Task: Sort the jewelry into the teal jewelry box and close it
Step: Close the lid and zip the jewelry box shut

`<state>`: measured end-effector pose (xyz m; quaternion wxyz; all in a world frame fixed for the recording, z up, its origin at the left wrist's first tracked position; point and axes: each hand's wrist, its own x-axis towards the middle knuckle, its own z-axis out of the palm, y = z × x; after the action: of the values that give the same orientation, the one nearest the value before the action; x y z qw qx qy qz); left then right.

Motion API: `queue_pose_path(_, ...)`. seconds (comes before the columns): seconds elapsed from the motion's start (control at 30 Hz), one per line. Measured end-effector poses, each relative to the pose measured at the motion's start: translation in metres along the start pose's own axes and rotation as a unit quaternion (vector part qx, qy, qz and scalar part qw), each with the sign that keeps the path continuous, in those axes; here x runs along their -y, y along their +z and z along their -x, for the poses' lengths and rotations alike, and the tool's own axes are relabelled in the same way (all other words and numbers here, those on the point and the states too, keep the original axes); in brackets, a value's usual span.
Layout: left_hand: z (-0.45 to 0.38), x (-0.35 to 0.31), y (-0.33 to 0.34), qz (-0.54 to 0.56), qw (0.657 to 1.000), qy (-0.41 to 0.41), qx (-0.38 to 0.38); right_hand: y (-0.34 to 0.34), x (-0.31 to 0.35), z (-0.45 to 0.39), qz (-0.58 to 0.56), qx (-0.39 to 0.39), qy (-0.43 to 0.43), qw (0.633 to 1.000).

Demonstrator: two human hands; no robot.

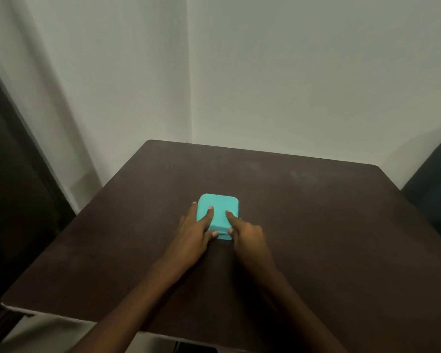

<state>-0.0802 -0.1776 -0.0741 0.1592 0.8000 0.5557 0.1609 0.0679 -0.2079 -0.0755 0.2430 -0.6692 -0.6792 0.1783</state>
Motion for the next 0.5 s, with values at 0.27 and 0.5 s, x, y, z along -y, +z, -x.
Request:
queue_pose_path(0.27,-0.088,0.005,0.002,-0.071,0.997,-0.015,-0.018,0.000,-0.015,-0.082,0.027,-0.014,-0.002,1.000)
queue_pose_path(0.5,-0.133,0.019,-0.009,-0.077,0.997,0.015,0.017,0.000,-0.013,-0.122,0.078,-0.007,0.003,0.997)
